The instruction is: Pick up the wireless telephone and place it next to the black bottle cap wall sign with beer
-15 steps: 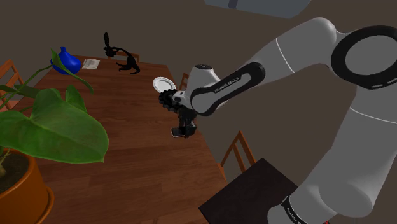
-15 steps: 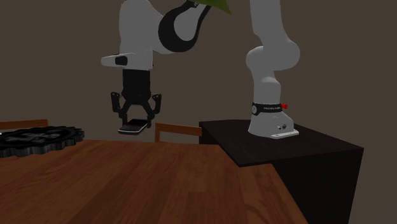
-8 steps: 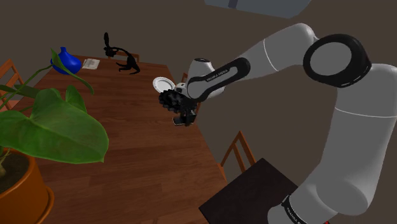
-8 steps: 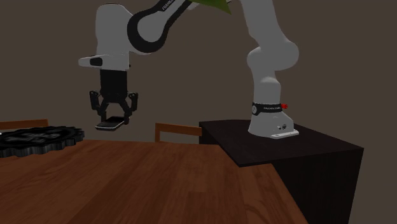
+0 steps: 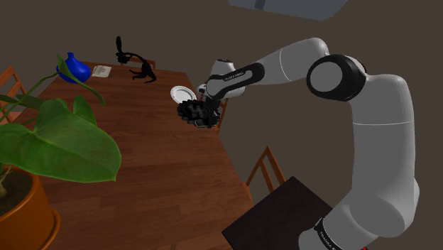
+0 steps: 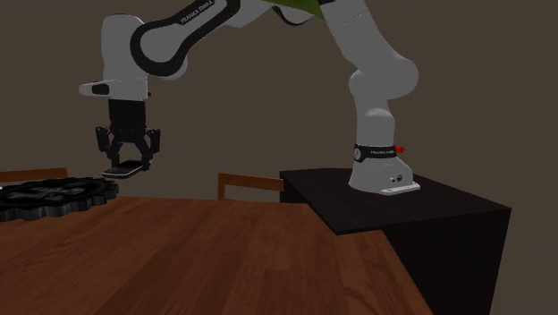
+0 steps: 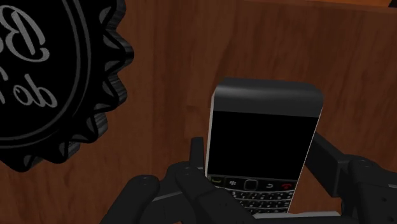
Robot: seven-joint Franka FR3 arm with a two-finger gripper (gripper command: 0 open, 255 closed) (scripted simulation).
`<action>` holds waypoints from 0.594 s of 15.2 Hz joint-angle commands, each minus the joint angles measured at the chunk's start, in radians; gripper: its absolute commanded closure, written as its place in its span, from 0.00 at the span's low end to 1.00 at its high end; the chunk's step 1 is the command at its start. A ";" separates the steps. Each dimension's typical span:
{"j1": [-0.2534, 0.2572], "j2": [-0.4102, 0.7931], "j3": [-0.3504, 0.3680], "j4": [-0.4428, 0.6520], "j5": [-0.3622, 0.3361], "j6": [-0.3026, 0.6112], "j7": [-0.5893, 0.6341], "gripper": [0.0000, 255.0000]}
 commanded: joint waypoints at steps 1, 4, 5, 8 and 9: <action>-0.009 0.041 -0.003 0.057 0.000 -0.016 -0.015 1.00; -0.009 0.065 -0.004 0.054 -0.001 0.012 -0.015 1.00; -0.008 0.074 -0.005 0.053 -0.002 0.021 -0.015 1.00; -0.007 0.099 -0.006 0.052 -0.003 0.047 -0.014 1.00; -0.007 0.108 -0.007 0.052 -0.004 0.056 -0.014 1.00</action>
